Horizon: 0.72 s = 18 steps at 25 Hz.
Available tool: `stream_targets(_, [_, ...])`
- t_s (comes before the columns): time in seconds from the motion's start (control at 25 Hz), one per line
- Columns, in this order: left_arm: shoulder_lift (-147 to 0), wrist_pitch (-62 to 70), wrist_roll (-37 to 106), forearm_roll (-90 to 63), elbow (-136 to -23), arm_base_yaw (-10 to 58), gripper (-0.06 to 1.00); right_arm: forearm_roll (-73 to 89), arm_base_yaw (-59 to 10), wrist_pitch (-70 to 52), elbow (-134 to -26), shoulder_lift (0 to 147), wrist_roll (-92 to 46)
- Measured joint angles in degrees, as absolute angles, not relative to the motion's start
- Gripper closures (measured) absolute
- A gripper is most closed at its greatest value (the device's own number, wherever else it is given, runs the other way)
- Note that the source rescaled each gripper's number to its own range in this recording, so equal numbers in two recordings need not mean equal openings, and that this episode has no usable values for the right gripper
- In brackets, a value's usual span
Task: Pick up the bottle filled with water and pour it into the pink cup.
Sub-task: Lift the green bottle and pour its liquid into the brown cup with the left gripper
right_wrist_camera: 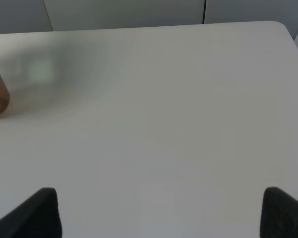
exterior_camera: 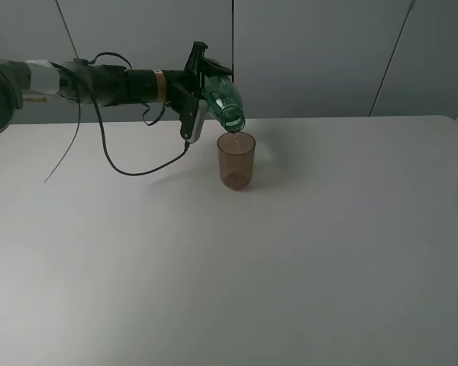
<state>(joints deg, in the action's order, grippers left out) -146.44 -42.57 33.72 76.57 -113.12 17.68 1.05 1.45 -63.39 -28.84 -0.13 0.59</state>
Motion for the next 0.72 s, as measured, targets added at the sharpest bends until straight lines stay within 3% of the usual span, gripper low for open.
stream_targets(0.72, [-146.44,-42.45,33.72,78.46,-115.47,17.68,0.94,1.05,1.45,-63.39,-28.84,-0.13,0.59])
